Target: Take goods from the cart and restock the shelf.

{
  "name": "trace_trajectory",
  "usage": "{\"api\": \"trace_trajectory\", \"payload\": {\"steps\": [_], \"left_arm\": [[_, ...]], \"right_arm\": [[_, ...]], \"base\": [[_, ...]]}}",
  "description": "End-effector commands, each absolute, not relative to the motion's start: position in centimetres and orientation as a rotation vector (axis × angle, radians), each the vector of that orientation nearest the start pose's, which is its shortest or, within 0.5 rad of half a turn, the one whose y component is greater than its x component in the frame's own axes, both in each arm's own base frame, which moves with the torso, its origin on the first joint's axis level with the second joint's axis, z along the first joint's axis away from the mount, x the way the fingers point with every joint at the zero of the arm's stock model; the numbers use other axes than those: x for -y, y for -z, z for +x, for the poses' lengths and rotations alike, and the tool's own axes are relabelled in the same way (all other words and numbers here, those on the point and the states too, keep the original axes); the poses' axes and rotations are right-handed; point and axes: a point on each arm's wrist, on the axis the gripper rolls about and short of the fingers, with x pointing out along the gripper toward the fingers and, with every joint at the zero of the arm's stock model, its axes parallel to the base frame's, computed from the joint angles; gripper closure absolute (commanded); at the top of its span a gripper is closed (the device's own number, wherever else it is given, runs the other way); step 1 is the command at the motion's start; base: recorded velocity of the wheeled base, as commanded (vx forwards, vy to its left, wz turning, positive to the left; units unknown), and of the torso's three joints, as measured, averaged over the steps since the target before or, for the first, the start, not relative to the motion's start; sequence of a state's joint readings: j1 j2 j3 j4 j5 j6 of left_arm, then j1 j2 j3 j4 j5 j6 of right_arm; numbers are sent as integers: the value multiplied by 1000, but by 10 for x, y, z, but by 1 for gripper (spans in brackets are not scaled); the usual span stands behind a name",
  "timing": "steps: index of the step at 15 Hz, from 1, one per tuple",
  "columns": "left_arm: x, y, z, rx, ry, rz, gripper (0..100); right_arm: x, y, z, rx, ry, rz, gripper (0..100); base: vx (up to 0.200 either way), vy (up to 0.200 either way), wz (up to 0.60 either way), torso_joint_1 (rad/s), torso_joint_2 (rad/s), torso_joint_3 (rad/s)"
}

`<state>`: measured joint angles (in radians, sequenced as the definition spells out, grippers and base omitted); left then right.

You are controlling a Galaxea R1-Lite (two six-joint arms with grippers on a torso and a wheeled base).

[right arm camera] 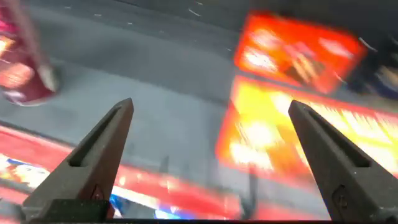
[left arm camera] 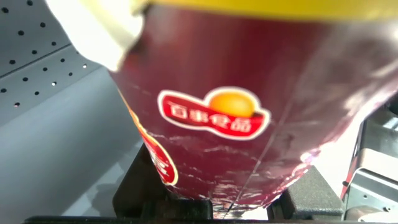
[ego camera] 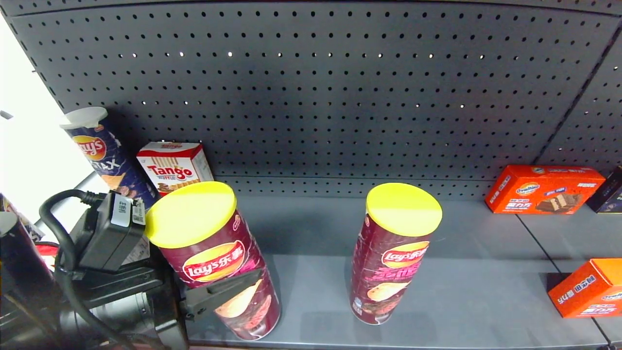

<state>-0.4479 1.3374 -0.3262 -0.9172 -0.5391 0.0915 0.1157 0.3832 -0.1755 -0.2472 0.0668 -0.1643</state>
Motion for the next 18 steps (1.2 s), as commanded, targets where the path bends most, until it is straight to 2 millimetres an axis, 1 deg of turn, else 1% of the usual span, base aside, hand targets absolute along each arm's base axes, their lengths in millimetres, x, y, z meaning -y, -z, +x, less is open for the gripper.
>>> {"api": "trace_trajectory", "payload": {"steps": [1,2,3,4,5,6,8,11,13,14,16,17,18], "left_arm": [[90,-177,163,-44,978,80,100],[90,-177,162,-42,975,80,100],[90,-177,162,-39,975,80,100],[90,-179,162,-29,976,80,100],[90,-180,161,-24,976,80,100],[89,-180,160,-23,976,80,100],[89,-180,159,-23,976,80,100],[88,-181,157,-18,976,81,100],[88,-181,157,-16,979,81,100],[88,-181,157,-16,980,81,100],[88,-182,158,-13,980,81,100],[89,-184,158,-5,980,81,100],[89,-184,159,-4,980,81,100]], "right_arm": [[5,-122,-26,98,-1,-95,0],[6,-121,-25,98,36,-72,0],[6,-118,-24,88,37,-70,0],[6,-103,-19,39,49,-74,0],[6,-99,-18,28,56,-76,0],[6,-88,-15,4,89,-79,0],[6,-84,-15,-36,105,-79,0],[6,-84,-15,-37,96,-45,0],[3,-84,-15,-32,-50,-53,0],[2,-84,-15,-31,-73,-62,0],[2,-83,-15,-36,-73,-36,0],[3,-83,-15,-41,-50,29,0],[3,-81,-15,-55,-25,35,0]], "base": [[0,0,0,0,0,0],[0,0,0,0,0,0],[0,0,0,0,0,0],[0,0,0,0,0,0],[0,0,0,0,0,0],[0,0,0,0,0,0],[0,0,0,0,0,0],[0,0,0,0,0,0],[0,0,0,0,0,0],[0,0,0,0,0,0],[0,0,0,0,0,0],[0,0,0,0,0,0],[0,0,0,0,0,0]]}}
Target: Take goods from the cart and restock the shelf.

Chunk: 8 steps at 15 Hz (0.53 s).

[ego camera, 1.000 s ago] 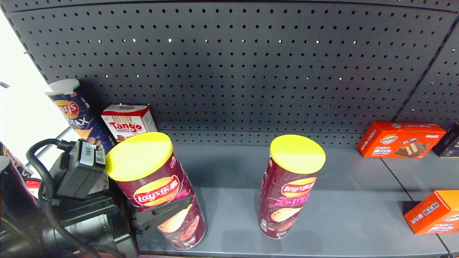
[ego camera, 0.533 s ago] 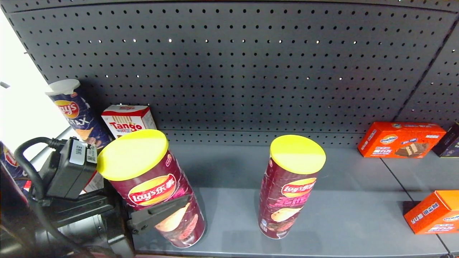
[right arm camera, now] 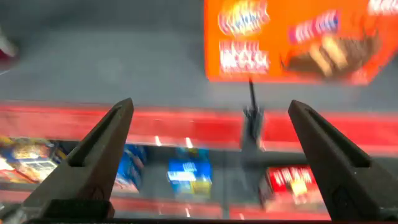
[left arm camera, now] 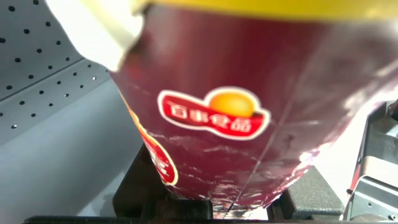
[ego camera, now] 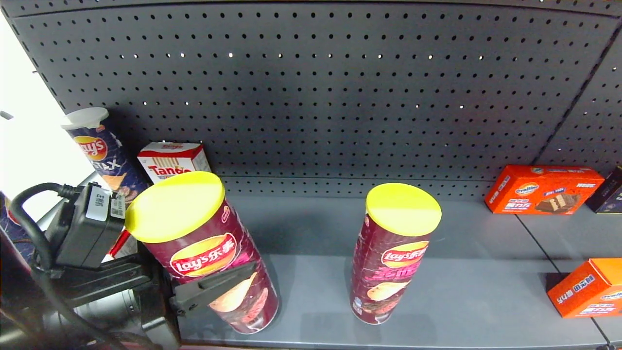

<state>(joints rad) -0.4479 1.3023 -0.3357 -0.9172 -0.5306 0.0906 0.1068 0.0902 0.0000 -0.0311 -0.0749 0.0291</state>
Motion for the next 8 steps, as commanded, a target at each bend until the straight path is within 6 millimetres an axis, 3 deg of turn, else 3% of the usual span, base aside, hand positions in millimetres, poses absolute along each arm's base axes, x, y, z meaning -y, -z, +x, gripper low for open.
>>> {"api": "trace_trajectory", "payload": {"steps": [1,8], "left_arm": [[89,-184,158,-3,983,81,100],[89,-186,159,0,974,76,100]], "right_arm": [[3,-77,-15,-98,-33,0,0],[2,-77,-15,-97,-74,-21,0]], "base": [[0,0,0,0,0,0],[0,0,0,0,0,0]]}}
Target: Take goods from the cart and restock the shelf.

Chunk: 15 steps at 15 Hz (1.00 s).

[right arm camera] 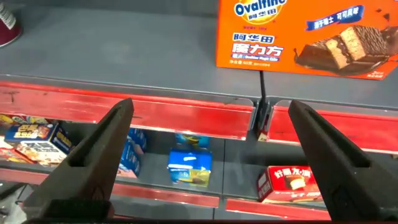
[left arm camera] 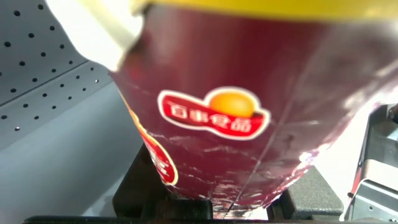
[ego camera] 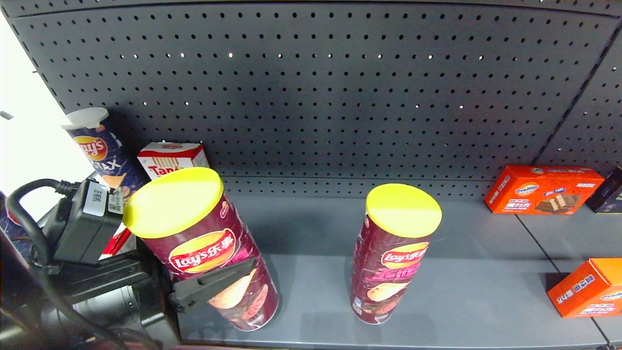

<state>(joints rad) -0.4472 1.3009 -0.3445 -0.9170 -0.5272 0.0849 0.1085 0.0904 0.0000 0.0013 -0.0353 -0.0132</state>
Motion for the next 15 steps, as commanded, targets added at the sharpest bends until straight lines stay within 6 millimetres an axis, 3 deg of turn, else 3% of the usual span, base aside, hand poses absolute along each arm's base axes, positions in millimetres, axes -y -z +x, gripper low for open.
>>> {"api": "trace_trajectory", "payload": {"steps": [1,4,6,7,8,13,15], "left_arm": [[89,-185,159,-3,977,77,100],[90,-191,161,13,982,71,100],[93,-198,165,27,986,56,100],[93,-198,165,27,986,56,100],[95,-211,170,52,984,48,100],[99,-221,174,6,996,28,100],[107,-234,186,-32,999,34,100]], "right_arm": [[2,-77,-15,-97,-73,-21,0],[2,-77,-16,-95,-28,-18,0],[1,-75,-23,-2,38,-9,0],[1,-75,-23,-2,38,-9,0],[1,-75,-23,-3,34,-9,0],[1,-75,-23,-3,34,-9,0],[1,-75,-23,-3,34,-9,0]], "base": [[0,0,0,0,0,0],[0,0,0,0,0,0],[0,0,0,0,0,0],[0,0,0,0,0,0],[0,0,0,0,0,0],[0,0,0,0,0,0],[0,0,0,0,0,0]]}}
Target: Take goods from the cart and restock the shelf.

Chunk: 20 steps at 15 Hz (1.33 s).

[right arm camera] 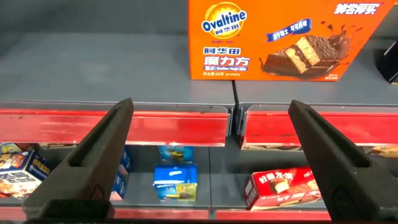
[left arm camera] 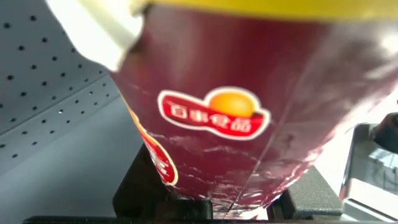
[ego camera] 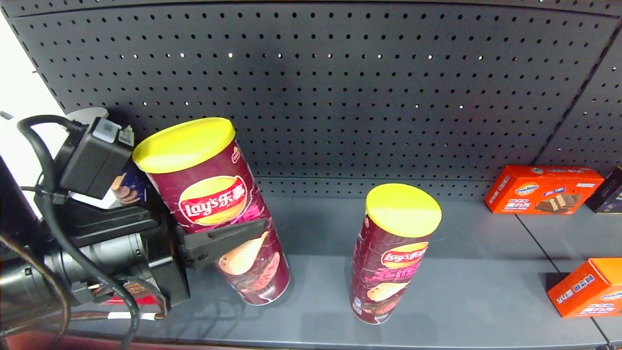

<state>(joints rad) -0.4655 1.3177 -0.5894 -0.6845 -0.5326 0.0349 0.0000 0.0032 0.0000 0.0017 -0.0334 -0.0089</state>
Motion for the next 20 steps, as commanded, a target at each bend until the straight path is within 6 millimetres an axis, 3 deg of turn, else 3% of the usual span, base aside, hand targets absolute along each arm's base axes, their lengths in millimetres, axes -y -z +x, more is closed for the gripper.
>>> {"api": "trace_trajectory", "payload": {"steps": [1,6,10,12,18,20], "left_arm": [[109,-234,189,-50,998,41,100],[124,-242,228,-69,990,87,100],[140,-236,248,-87,1033,97,100],[146,-229,270,-81,1025,191,100],[178,-222,318,-76,1043,197,100],[184,-223,325,-62,1051,195,100]], "right_arm": [[1,-75,-23,-3,34,-9,0],[1,-75,-23,-2,34,-9,0],[1,-75,-23,-3,34,-9,0],[1,-75,-23,-3,34,-9,0],[1,-75,-23,-3,34,-9,0],[1,-75,-23,-3,34,-9,0]], "base": [[0,0,0,0,0,0],[0,0,0,0,0,0],[0,0,0,0,0,0],[0,0,0,0,0,0],[0,0,0,0,0,0],[0,0,0,0,0,0]]}}
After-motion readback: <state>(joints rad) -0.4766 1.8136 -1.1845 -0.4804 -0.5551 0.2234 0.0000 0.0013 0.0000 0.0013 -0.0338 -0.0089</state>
